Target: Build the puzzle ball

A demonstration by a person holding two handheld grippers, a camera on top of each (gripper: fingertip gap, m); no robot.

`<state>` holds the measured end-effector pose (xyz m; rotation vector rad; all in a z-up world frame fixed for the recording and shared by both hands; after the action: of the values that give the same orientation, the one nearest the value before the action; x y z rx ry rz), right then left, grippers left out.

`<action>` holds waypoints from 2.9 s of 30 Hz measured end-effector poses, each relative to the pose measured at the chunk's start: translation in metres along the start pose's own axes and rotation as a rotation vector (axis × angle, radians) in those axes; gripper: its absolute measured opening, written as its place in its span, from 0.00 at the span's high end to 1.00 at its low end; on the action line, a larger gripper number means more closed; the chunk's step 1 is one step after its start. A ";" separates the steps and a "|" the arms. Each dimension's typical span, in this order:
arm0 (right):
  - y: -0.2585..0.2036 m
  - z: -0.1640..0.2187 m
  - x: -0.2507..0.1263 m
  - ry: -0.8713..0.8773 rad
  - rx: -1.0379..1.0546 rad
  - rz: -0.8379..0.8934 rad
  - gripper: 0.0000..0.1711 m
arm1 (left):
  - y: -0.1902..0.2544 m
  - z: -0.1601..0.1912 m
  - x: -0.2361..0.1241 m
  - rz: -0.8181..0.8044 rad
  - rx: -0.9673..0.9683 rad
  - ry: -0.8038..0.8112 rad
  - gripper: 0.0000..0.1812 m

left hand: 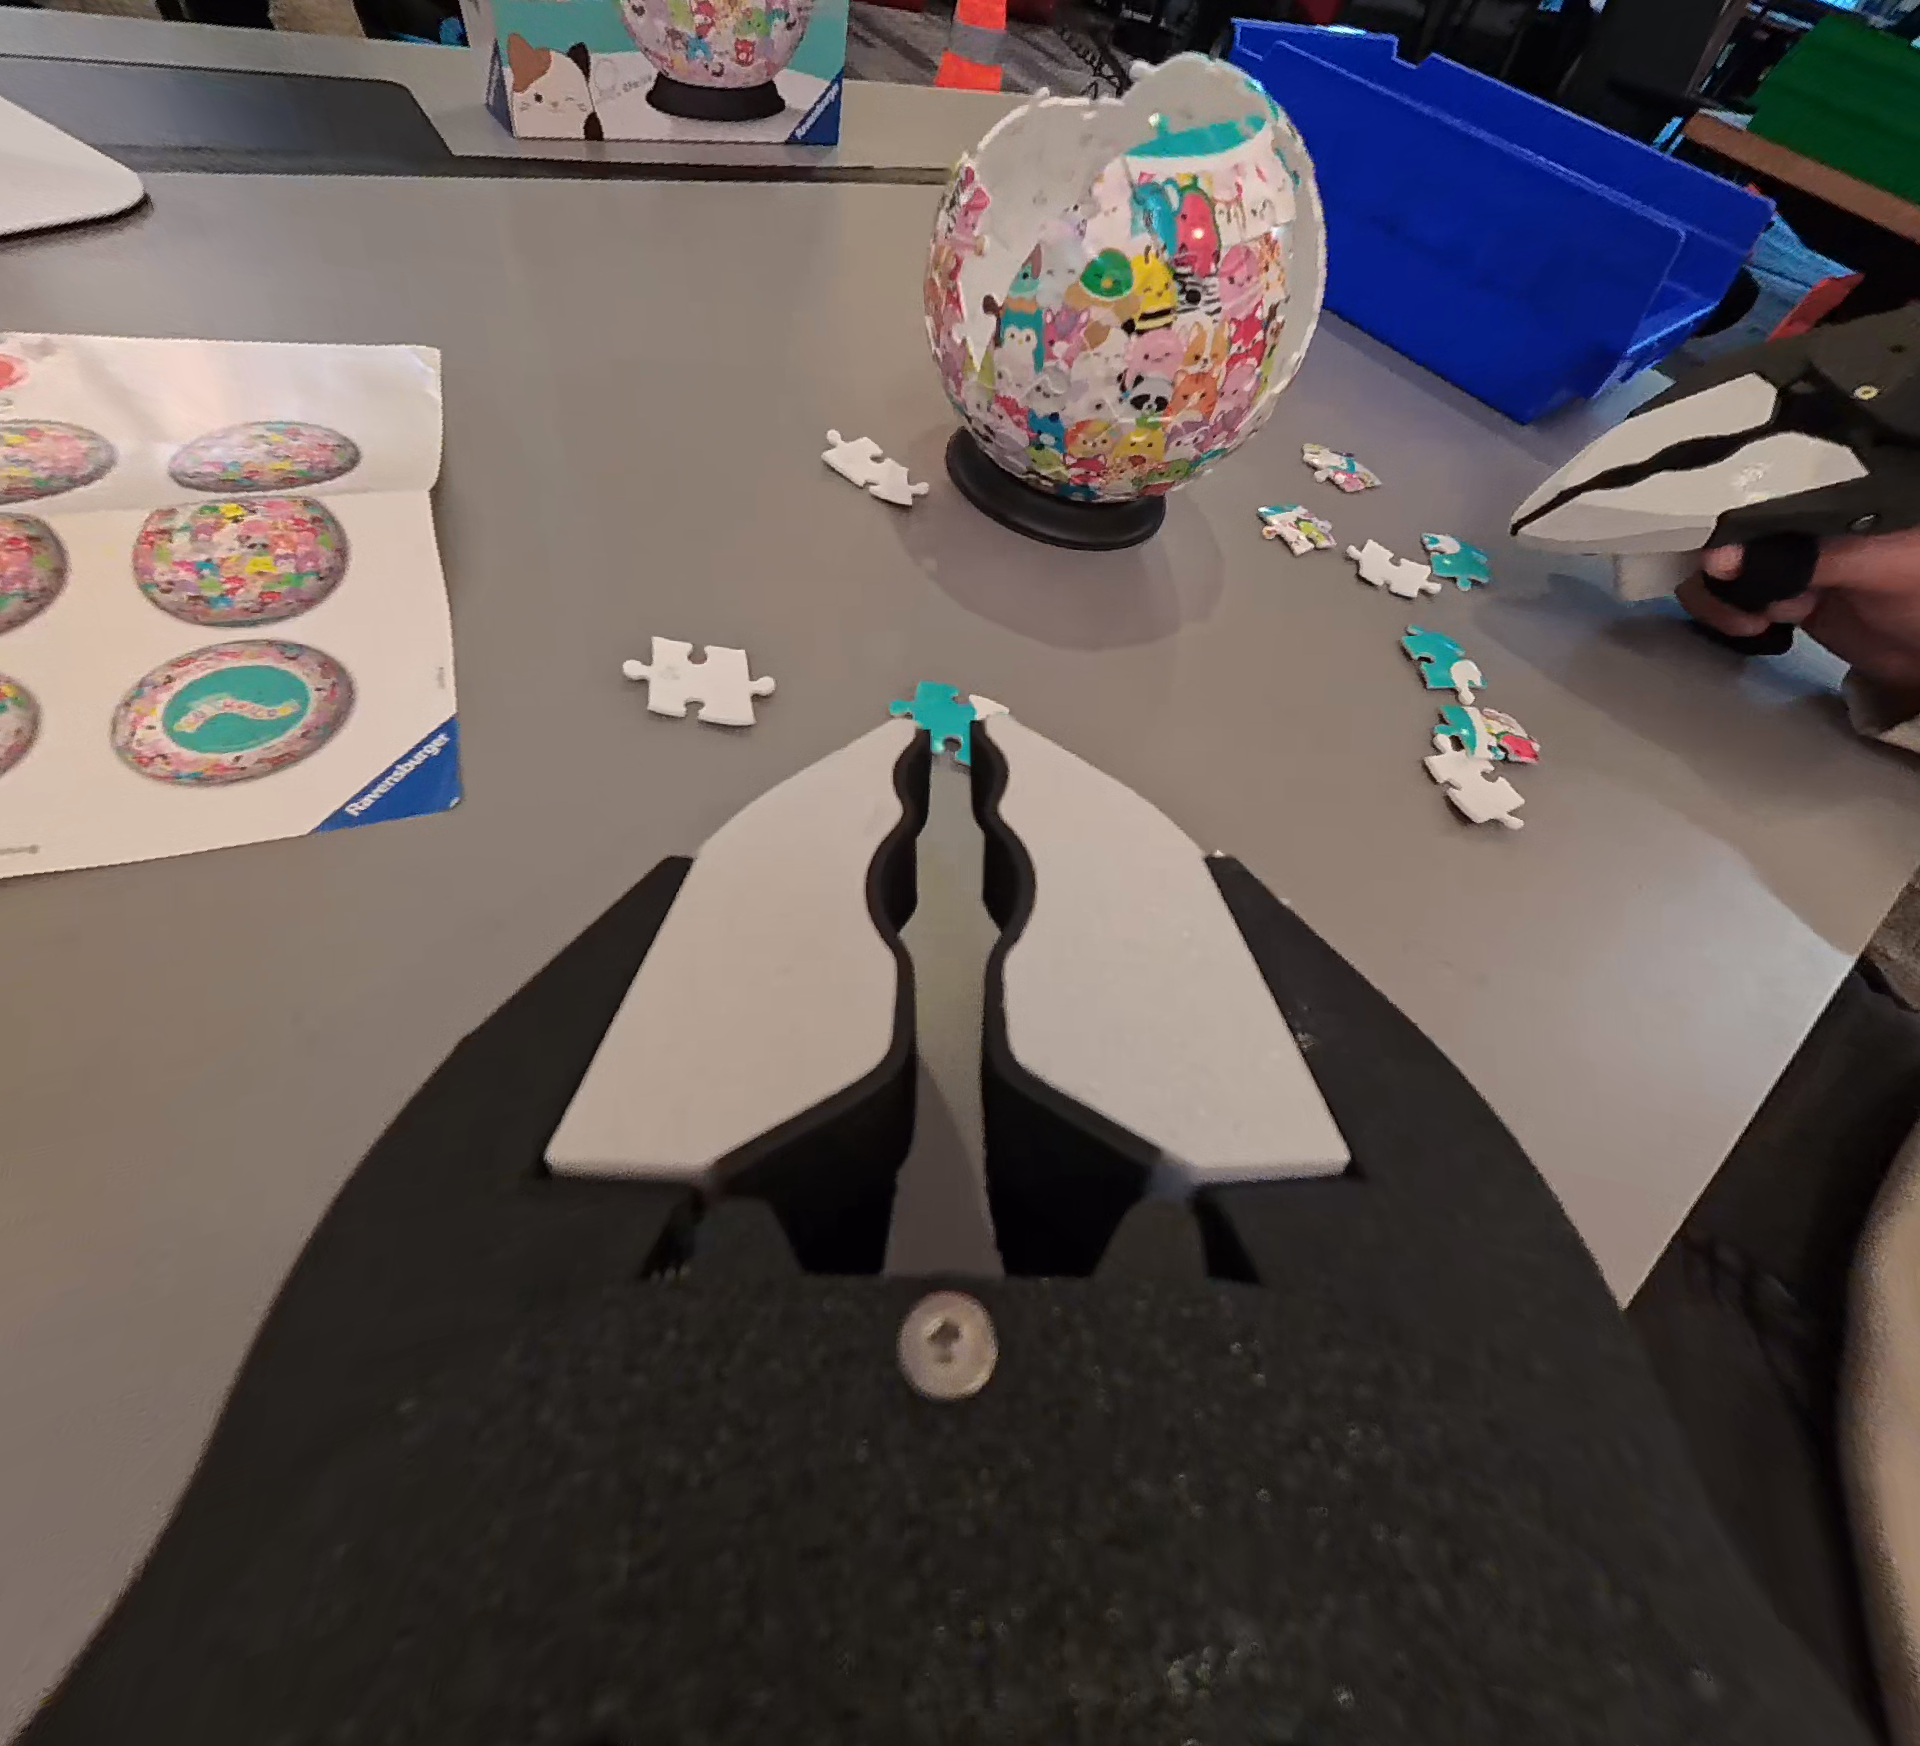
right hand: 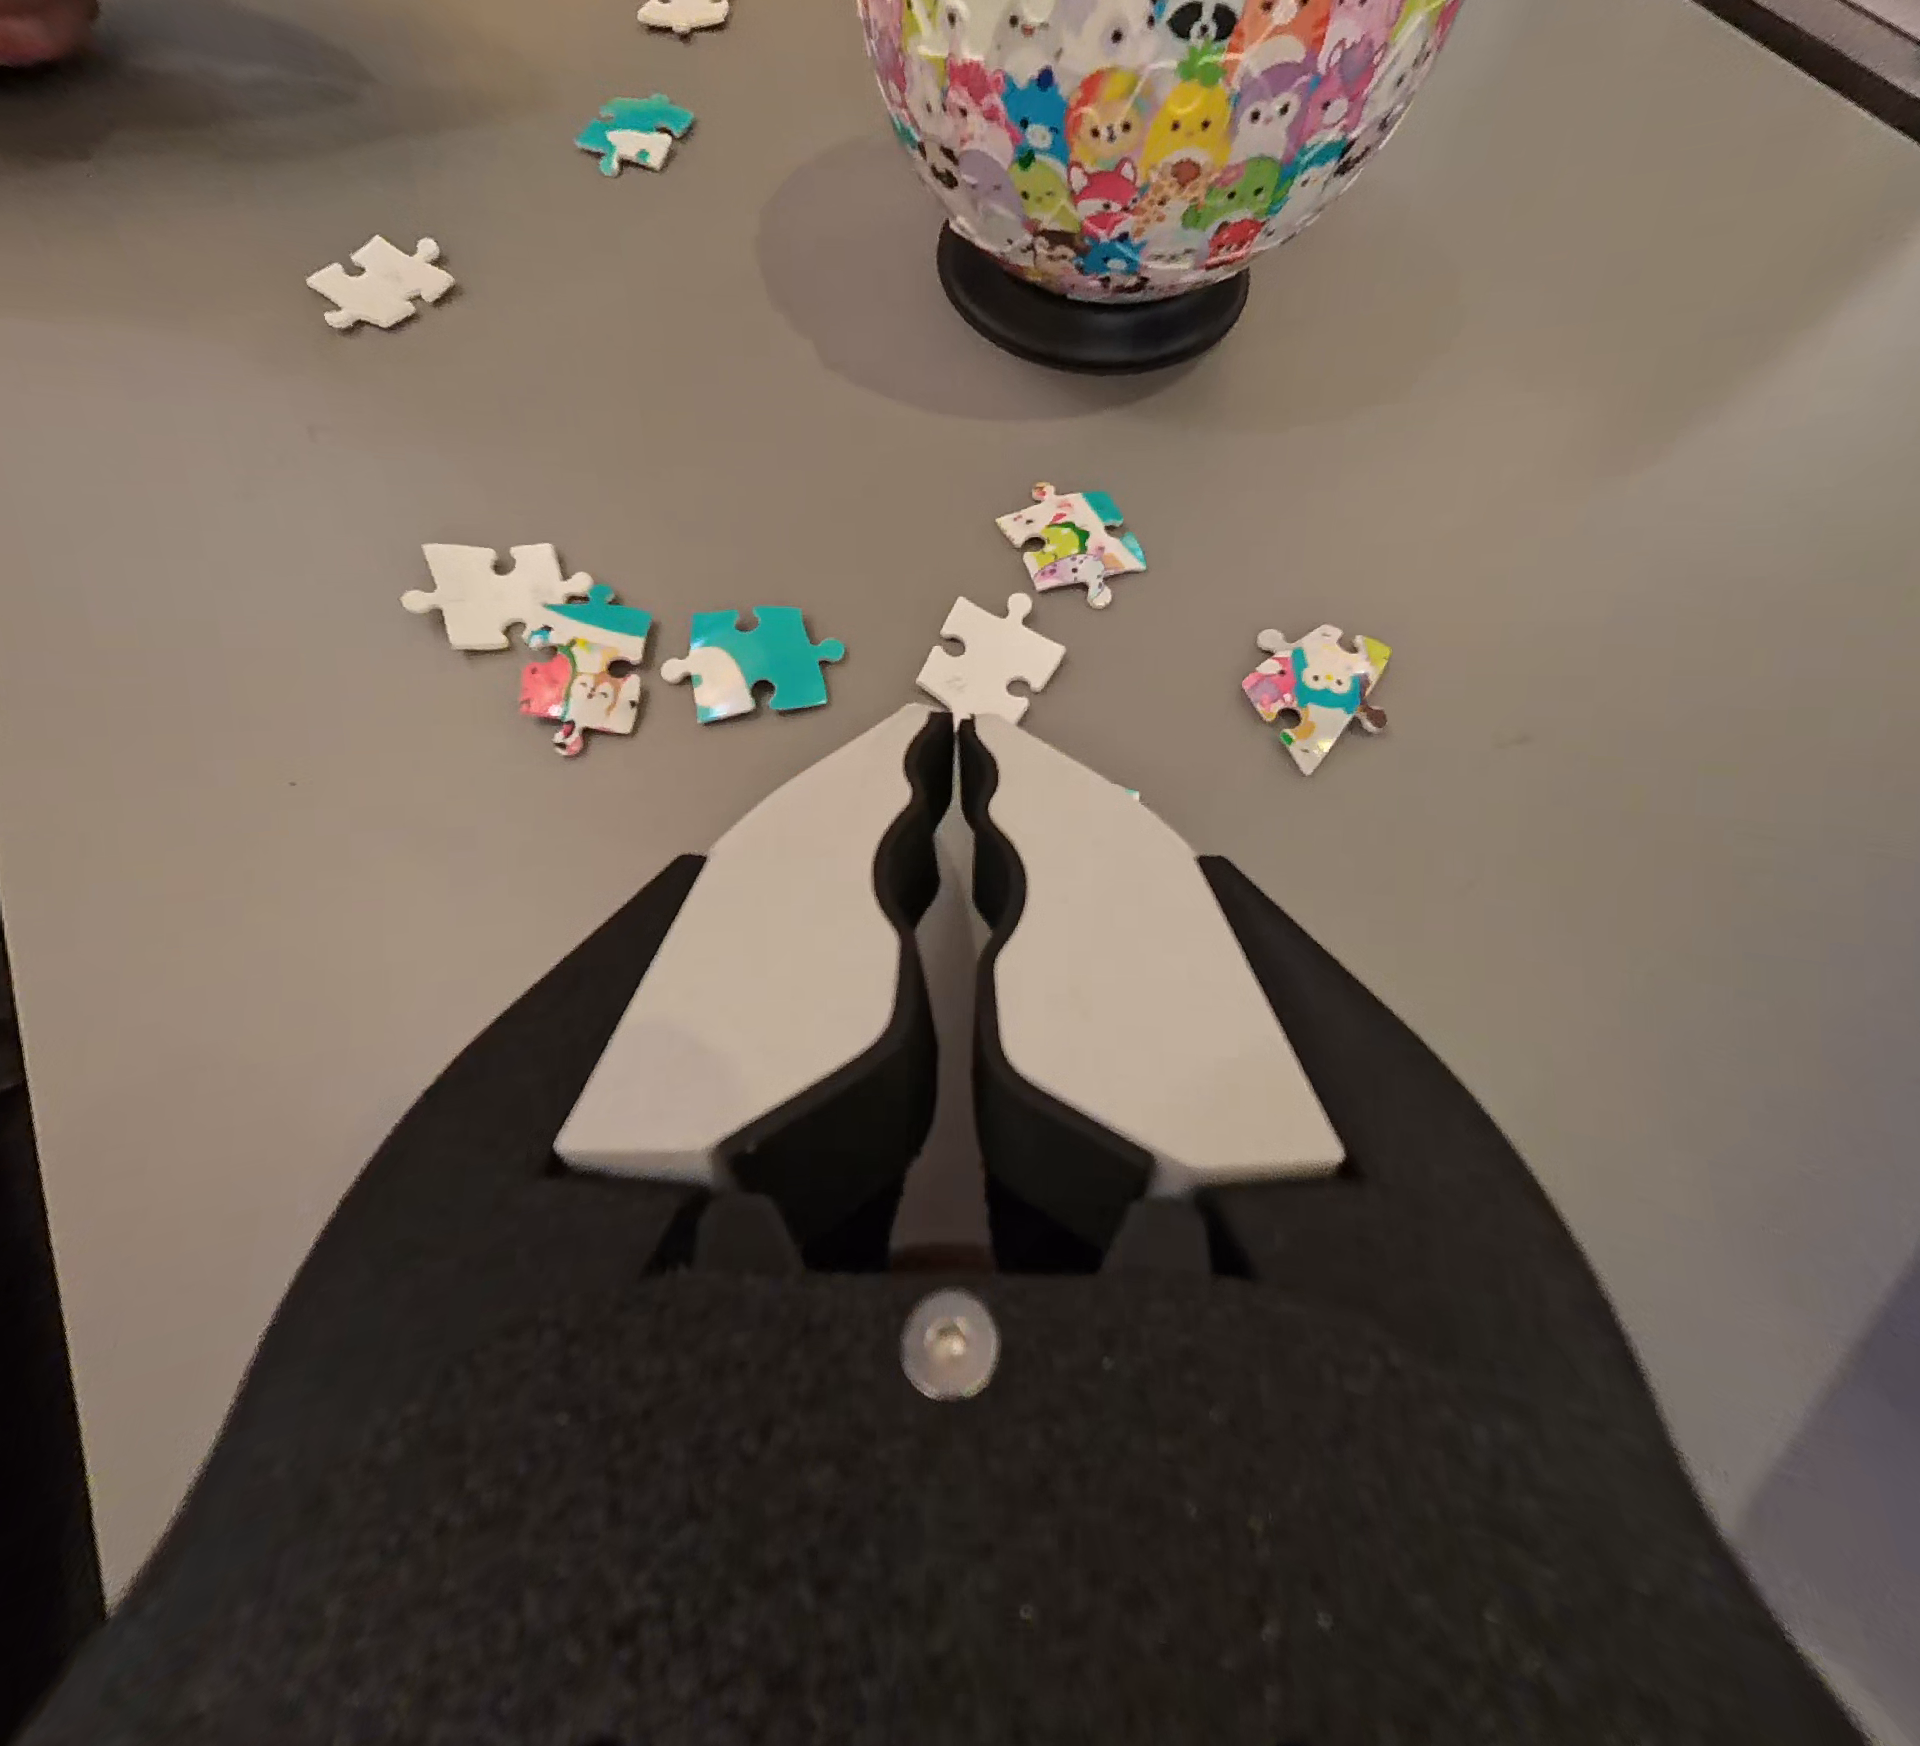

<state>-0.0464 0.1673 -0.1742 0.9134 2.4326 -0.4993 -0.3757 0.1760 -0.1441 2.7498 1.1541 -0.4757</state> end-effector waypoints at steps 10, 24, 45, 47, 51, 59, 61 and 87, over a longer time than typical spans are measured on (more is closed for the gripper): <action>0.017 -0.004 0.001 -0.001 0.197 -0.073 0.99 | 0.001 0.001 0.002 0.017 -0.007 -0.015 0.96; 0.016 -0.003 0.003 -0.011 0.181 -0.059 0.99 | 0.001 0.004 -0.003 0.001 0.007 -0.029 0.96; 0.018 -0.003 0.001 0.000 0.224 -0.069 0.98 | -0.001 0.004 -0.005 0.003 -0.014 -0.022 0.96; 0.018 -0.003 0.000 0.001 0.227 -0.069 0.98 | -0.001 0.005 -0.005 0.005 -0.019 -0.022 0.95; 0.019 -0.003 0.000 0.006 0.240 -0.073 0.98 | -0.002 0.004 -0.005 0.004 -0.025 -0.019 0.96; 0.019 -0.002 -0.002 0.007 0.252 -0.075 0.98 | -0.002 0.005 -0.007 0.002 -0.034 -0.021 0.95; 0.018 -0.001 -0.002 0.006 0.253 -0.075 0.98 | -0.002 0.005 -0.007 0.002 -0.035 -0.019 0.95; 0.009 -0.005 0.009 -0.036 0.108 -0.081 0.97 | 0.027 0.020 0.010 0.008 0.220 -0.217 0.94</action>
<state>-0.0480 0.1804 -0.1761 0.8445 2.4370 -0.6761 -0.3544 0.1594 -0.1665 2.7893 1.0968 -0.9257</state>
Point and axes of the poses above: each gripper's, where its closed fingertips meet, x out along the fingers, z out of its underside, y = z × x across the jaws, the point moved 4 cm from there along -x, back along the fingers, and after that the axes turned 13 degrees about x, right-handed, at the moved point
